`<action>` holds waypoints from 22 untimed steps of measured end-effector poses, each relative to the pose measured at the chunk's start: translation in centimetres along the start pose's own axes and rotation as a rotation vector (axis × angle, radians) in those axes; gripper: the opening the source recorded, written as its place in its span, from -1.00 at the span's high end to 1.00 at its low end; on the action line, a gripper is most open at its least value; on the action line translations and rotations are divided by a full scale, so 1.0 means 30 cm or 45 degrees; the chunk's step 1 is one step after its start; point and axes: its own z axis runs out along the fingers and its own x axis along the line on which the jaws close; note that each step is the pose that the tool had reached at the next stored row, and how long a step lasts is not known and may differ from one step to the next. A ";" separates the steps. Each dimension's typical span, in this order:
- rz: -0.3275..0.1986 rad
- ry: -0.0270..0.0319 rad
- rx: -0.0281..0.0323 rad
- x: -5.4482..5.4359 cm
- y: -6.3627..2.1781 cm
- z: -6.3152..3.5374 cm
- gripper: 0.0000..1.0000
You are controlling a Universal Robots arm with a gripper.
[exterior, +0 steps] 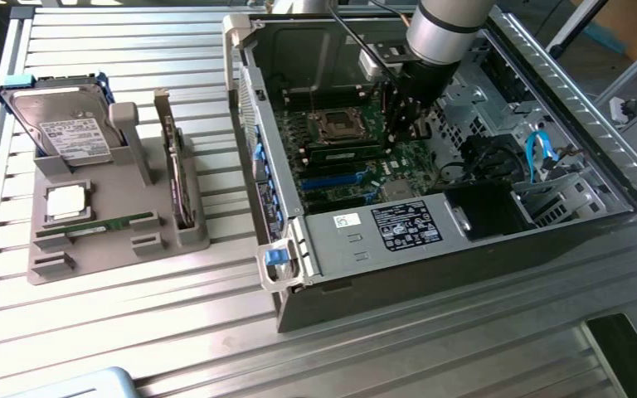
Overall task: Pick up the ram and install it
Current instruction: 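Press down the ram until it locks into place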
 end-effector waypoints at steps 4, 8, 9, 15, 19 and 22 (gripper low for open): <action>0.000 -0.0010 0.0002 0.000 0.000 -0.002 0.79; 0.000 -0.0001 0.0000 0.000 0.000 -0.020 0.79; 0.000 -0.0003 0.0000 0.000 0.000 -0.023 0.79; 0.000 -0.0002 -0.0001 0.001 0.001 -0.044 0.79; 0.000 -0.0002 -0.0001 0.001 0.001 -0.045 0.79; 0.000 -0.0001 0.0001 0.001 0.012 -0.045 0.79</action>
